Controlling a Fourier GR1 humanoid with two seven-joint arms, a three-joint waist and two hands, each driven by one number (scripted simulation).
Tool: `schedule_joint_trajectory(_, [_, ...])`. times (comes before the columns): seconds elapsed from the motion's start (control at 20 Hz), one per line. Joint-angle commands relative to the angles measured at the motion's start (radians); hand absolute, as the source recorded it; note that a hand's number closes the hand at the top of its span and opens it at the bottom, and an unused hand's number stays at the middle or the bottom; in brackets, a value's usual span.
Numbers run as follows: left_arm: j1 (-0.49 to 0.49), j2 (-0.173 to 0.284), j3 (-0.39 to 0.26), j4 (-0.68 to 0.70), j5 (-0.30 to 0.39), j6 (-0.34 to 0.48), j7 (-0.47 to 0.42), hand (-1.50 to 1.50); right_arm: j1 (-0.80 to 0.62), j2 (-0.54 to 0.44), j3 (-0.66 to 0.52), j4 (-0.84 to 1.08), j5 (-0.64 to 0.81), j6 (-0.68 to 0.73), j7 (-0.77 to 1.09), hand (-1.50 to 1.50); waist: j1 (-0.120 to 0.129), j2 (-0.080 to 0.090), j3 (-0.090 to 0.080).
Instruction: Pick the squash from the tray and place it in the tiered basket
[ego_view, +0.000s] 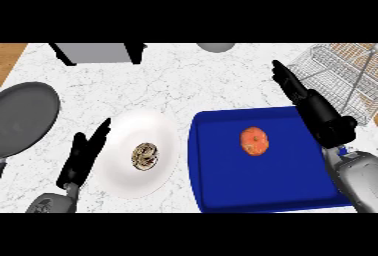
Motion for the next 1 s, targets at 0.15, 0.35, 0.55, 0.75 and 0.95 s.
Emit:
schedule_joint_trajectory(0.15, [-0.076, -0.038, 0.06, -0.112, -0.032, 0.115, -0.127, 0.0, 0.098, 0.084, -0.284, 0.014, -0.229, -0.039, -0.243, 1.5, 0.005, -0.005, 0.021])
schedule_joint_trajectory(0.35, [-0.09, -0.088, 0.082, -0.167, -0.023, 0.176, -0.169, 0.0, 0.206, 0.084, -0.427, 0.161, -0.201, -0.212, -0.233, 1.5, -0.004, 0.005, 0.017])
schedule_joint_trajectory(0.55, [-0.088, -0.115, 0.045, -0.204, -0.057, 0.202, -0.168, 0.0, 0.246, 0.281, -0.437, 0.125, -0.614, 0.207, -0.293, -1.5, 0.026, 0.002, 0.023])
schedule_joint_trajectory(0.75, [-0.06, -0.14, 0.011, -0.264, -0.096, 0.247, -0.115, 0.0, 0.423, 0.123, -0.505, 0.138, -0.653, 0.567, -0.381, -1.5, 0.024, -0.001, 0.016])
schedule_joint_trajectory(0.95, [-0.02, -0.133, 0.006, -0.261, -0.096, 0.222, -0.156, 0.0, 0.498, -0.044, -0.548, 0.132, -0.478, 0.631, -0.421, -1.5, 0.027, -0.001, 0.014])
